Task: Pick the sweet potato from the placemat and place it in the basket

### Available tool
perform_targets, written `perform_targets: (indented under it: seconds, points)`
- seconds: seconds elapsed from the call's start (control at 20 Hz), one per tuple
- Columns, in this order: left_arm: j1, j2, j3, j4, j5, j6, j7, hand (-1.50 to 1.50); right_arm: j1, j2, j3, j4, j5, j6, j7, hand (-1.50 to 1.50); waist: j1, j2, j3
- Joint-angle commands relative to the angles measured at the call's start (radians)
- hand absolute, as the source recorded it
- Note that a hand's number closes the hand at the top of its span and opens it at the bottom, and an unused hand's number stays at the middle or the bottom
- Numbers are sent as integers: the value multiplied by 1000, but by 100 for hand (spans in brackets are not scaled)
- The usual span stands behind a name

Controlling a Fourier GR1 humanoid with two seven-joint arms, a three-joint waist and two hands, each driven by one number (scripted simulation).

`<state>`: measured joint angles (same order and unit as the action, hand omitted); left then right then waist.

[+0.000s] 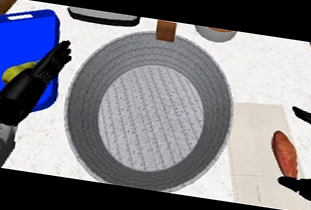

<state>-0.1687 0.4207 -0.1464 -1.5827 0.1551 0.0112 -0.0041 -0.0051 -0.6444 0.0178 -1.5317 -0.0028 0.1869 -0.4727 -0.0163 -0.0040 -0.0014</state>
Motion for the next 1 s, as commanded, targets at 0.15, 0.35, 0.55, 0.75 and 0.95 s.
perform_targets:
  seconds: [0.15,0.35,0.55,0.75,0.95]
  points:
    - [44,-12,-19,1,-11,-19,-32,0,-51,-313,-127,-84,144,22,240,-150,8,0,-4]
    - [4,-24,-9,33,-23,-10,-35,0,-43,-468,-81,-75,142,253,269,-150,12,6,-2]
    - [13,-37,-15,0,-34,-6,-10,0,-22,-536,-104,-77,85,412,250,-150,13,4,1]
    - [59,-32,26,-1,-24,-40,-44,0,45,-545,-193,-110,59,502,238,-150,5,1,1]
    - [-1,-55,46,40,-39,-62,-25,0,12,-546,-276,25,118,563,136,-150,11,3,1]
